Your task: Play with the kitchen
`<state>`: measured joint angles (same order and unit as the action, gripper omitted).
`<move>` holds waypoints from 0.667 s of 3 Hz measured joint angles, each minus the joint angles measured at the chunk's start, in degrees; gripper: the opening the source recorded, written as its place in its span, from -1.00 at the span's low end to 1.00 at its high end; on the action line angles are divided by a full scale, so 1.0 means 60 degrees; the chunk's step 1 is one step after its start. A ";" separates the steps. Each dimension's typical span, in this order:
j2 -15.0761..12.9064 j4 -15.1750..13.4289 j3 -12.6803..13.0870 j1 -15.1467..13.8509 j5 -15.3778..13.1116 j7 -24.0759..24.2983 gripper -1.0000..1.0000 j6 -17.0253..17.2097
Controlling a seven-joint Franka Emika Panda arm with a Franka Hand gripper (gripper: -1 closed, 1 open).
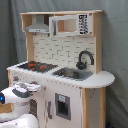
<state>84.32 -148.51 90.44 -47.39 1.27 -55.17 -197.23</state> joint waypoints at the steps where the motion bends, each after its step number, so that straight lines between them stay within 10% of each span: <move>1: -0.0010 0.0020 0.0003 0.0018 0.0030 -0.0492 -1.00 0.0134; 2: -0.0011 0.0020 0.0006 0.0014 0.0030 -0.0487 1.00 0.0159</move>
<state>84.26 -148.39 90.47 -47.30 1.45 -58.09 -196.28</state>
